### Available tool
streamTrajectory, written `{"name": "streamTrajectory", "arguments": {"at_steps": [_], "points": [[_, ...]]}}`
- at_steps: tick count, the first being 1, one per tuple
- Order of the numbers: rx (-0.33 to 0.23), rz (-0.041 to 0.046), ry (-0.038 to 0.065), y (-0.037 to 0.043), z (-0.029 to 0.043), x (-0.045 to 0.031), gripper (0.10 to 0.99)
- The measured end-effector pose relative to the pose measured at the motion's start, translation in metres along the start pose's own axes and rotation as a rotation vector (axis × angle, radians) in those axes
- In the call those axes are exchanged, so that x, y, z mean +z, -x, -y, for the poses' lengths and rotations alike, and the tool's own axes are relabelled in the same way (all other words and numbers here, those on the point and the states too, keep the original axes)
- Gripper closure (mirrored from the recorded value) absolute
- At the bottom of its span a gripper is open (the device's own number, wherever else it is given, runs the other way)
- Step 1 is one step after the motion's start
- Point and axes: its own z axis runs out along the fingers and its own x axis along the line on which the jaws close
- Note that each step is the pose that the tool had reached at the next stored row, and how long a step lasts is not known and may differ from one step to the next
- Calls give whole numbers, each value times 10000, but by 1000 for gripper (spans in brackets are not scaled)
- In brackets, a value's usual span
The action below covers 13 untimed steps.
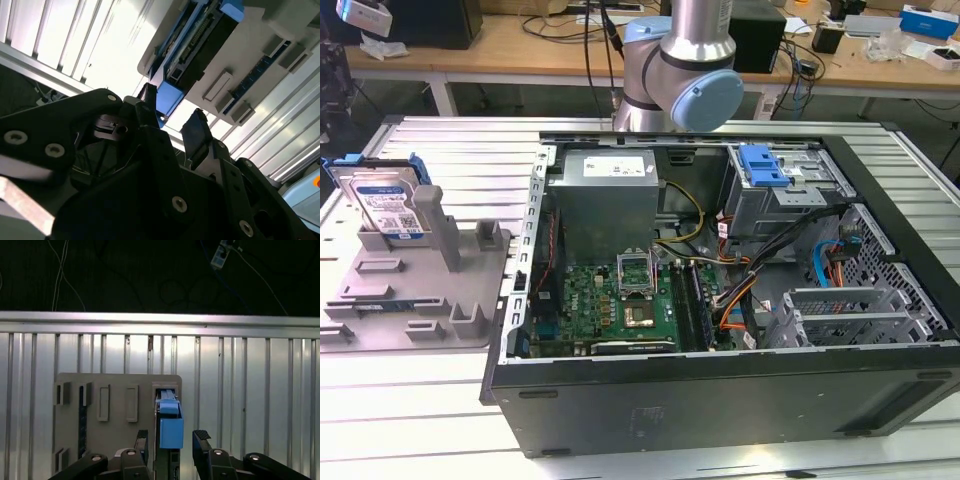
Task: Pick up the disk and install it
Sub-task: 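Pick up the disk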
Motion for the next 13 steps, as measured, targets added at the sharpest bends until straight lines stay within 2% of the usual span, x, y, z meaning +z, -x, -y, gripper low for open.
{"name": "streamTrajectory", "arguments": {"at_steps": [5, 10, 13], "points": [[343, 12, 8, 0, 4, 16, 604], [361, 10, 6, 1, 6, 53, 604], [362, -20, 7, 1, 8, 86, 604]]}}
